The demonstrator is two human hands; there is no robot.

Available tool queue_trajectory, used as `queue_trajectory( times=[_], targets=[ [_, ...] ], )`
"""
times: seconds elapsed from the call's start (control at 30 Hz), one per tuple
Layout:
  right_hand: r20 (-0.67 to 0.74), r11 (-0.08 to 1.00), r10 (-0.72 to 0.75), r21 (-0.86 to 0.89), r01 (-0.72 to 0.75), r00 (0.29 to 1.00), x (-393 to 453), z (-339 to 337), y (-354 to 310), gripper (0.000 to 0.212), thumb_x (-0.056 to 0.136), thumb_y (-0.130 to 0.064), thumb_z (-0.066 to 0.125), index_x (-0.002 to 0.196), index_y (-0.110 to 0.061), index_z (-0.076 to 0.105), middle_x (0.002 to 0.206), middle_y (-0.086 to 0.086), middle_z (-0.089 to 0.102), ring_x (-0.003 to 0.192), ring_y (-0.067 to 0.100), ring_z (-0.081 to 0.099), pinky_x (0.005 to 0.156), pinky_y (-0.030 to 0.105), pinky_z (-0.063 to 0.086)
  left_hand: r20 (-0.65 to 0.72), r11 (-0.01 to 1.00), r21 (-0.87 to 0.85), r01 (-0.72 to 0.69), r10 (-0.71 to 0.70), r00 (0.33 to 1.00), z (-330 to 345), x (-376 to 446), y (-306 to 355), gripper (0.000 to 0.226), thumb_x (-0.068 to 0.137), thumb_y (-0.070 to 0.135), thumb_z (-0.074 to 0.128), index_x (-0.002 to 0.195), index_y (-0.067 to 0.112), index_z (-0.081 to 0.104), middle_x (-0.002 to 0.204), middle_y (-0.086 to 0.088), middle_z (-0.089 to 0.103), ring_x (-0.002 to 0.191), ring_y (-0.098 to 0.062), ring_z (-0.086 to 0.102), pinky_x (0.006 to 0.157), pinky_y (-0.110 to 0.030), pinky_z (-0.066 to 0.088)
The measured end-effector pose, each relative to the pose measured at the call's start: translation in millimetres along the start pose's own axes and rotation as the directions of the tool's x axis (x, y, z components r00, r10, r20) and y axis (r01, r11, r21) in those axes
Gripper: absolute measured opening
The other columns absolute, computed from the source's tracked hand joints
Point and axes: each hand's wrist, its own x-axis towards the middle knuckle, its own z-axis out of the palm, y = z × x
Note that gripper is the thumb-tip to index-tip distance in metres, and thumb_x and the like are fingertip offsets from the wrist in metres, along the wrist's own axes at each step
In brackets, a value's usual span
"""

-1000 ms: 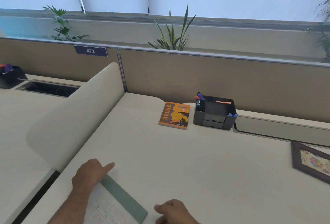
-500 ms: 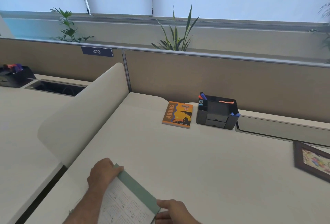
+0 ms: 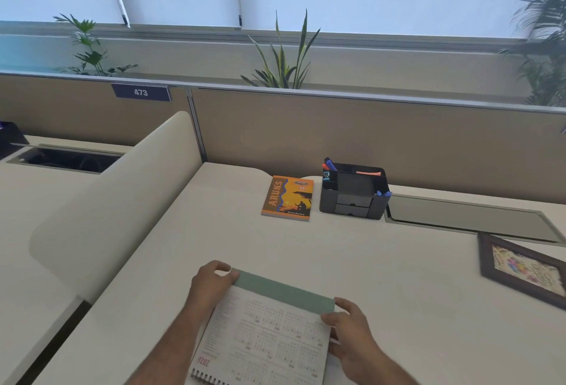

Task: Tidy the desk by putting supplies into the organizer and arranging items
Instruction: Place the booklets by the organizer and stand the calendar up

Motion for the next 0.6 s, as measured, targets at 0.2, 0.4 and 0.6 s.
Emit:
queue_trajectory(
  times=[0.2,0.4,0.6],
  targets=[
    [0.066,0.997,-0.024,0.075,0.019,0.998,5,-28,-21,0.048,0.091,-0.002,0.060,0.134,-0.012,0.043,0.110,0.022,0.065,0.083,0.034,0.064,0.065,0.040,0.052,0.129,0.991,-0.134,0.021,-0.004,0.992,15,-3,11,0.019,0.082,0.023,0.070,0.098,0.032,0.066,0.097,-0.006,0.071,0.081,-0.023,0.071,0.071,-0.038,0.057],
    [0.248,1.000,-0.013,0.027,0.006,0.969,-1,-50,-50,0.048,0.092,-0.039,0.059,0.122,-0.002,0.062,0.110,0.027,0.070,0.100,0.045,0.068,0.094,0.056,0.050,0.205,0.930,-0.298,0.215,-0.158,0.966,23,-1,25,0.018,0.091,-0.003,0.058,0.101,0.007,0.069,0.088,-0.020,0.070,0.059,-0.025,0.067,0.051,-0.027,0.054],
    [0.359,0.908,-0.382,-0.028,0.419,0.851,-4,-63,-56,0.078,0.059,-0.063,0.079,0.119,-0.015,0.065,0.116,0.014,0.069,0.103,0.024,0.064,0.094,0.040,0.045,0.290,0.883,-0.341,0.322,-0.227,0.930,25,3,31,0.027,0.094,-0.003,0.053,0.120,0.003,0.061,0.114,-0.021,0.062,0.071,-0.024,0.063,0.046,-0.023,0.050]
  ],
)
